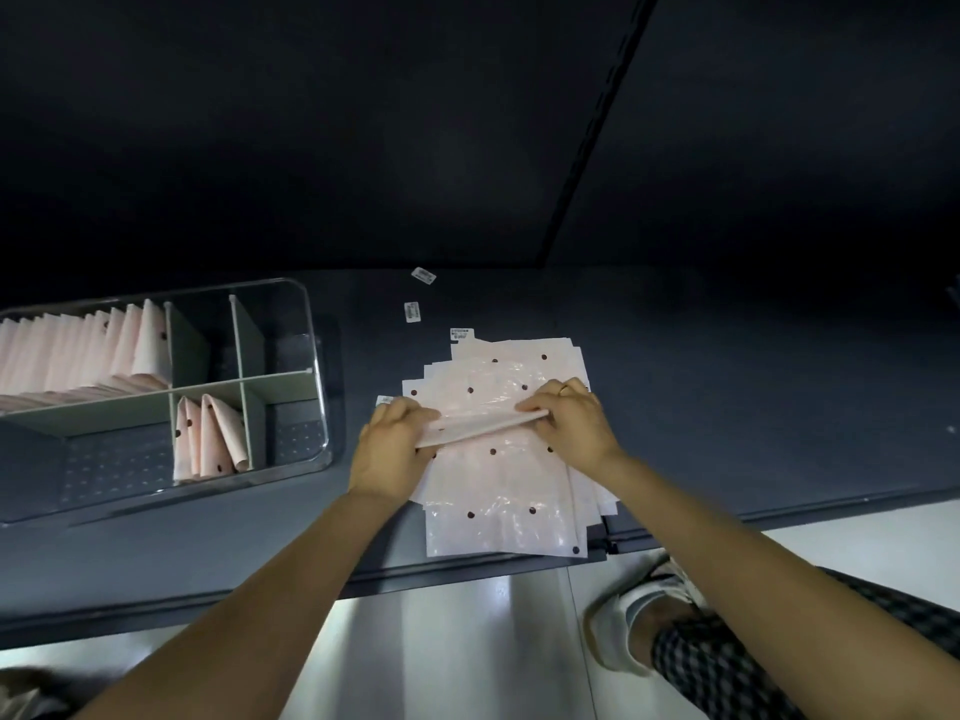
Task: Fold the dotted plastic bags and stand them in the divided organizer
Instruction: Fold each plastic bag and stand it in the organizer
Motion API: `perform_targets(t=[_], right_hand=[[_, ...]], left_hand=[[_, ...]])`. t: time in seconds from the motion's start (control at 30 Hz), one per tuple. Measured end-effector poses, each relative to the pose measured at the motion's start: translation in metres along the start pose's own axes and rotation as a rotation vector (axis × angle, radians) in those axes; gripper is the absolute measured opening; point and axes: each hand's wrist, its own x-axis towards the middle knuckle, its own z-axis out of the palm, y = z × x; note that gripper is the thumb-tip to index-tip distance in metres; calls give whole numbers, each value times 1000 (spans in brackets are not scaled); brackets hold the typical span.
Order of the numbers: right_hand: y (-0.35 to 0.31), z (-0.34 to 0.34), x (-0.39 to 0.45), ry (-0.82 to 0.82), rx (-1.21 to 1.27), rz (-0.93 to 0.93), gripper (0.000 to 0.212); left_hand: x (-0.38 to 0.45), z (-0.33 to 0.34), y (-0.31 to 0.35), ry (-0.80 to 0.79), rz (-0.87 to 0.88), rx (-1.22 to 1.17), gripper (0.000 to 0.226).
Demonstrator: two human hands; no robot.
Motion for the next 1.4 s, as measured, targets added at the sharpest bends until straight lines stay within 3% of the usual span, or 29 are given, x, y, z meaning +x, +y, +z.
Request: perform_targets(t=[0.13,0.23,0.4,0.47,0.53,0.6,0.67,0.77,1.0,1.13,1.23,1.3,1.4], right_hand=[[0,-1,17,-25,208,222,16],[-1,-1,23,0,398,359,47],[-7,1,31,11,331,403,53],[-9,1,33,2,284,397,53],[-11,0,35,-11,250,408,53],[-12,-1,37,-22,215,421,53],[-14,-2,37,-31,179,434,53],[-18,-5,38,-44,142,449,52],[-24,-6,31,28,196,510,53],[-38,-14,26,99,673,605,27],[-56,-17,16,72,986,710,26],[-70,-16,5,34,1083,729,29],[-92,-11,-20,39,1029,670,33]], left_hand=[[10,0,0,119,-240,-161,19],[18,0,2,101,-346,-167,25],[20,-2,16,230,-478,-180,22],[15,0,23,308,-400,-120,32],[10,4,30,289,-143,4,35],[8,12,34,100,119,106,47],[9,22,32,-124,234,234,65],[11,30,25,-283,188,350,72],[11,30,22,-249,159,293,71],[17,23,27,-185,129,239,69],[20,17,31,-168,118,198,64],[15,14,32,-139,127,207,59],[-5,12,27,-41,151,239,46]])
